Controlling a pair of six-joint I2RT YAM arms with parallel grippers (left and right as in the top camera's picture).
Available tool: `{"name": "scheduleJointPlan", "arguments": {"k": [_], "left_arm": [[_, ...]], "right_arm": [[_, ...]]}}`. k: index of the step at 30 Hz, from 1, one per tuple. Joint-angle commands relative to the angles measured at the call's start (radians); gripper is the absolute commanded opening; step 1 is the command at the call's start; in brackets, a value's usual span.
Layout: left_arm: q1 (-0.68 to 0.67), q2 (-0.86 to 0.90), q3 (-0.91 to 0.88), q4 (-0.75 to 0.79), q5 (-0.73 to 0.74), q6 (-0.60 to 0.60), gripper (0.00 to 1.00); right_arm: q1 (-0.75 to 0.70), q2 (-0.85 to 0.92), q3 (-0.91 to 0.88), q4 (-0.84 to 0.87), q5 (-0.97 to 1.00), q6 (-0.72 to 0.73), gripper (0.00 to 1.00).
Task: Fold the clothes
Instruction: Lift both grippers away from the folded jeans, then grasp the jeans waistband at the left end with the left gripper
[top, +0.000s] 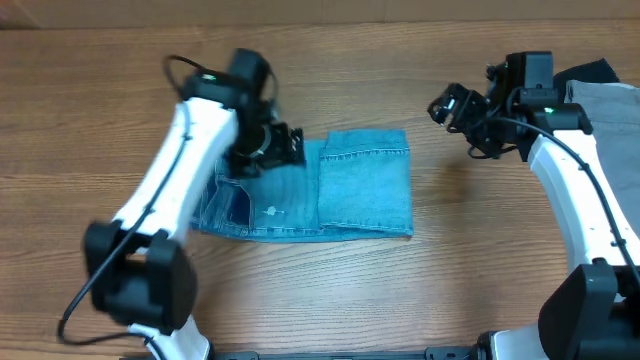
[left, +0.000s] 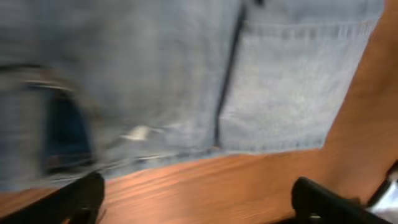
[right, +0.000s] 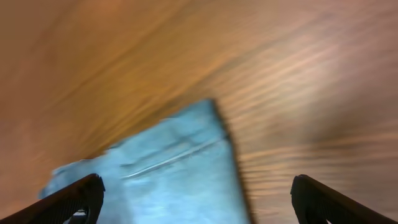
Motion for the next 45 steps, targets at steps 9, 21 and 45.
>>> {"name": "scheduleJointPlan", "arguments": {"k": [9, 21, 45], "left_arm": [[0.376, -0.013, -0.016, -0.027, -0.052, 0.254, 1.00], [0.474, -0.011, -0.111, 0.045, -0.048, 0.357, 1.00], [0.476, 0.132, -0.302, 0.293, 0.113, 0.504, 1.00]], "right_arm": [[-0.126, 0.003, 0.005, -0.035, 0.239, -0.012, 1.00], [-0.125, 0.003, 0.005, -0.060, 0.239, -0.012, 1.00], [-0.125, 0.003, 0.005, -0.060, 0.239, -0.012, 1.00]]}}
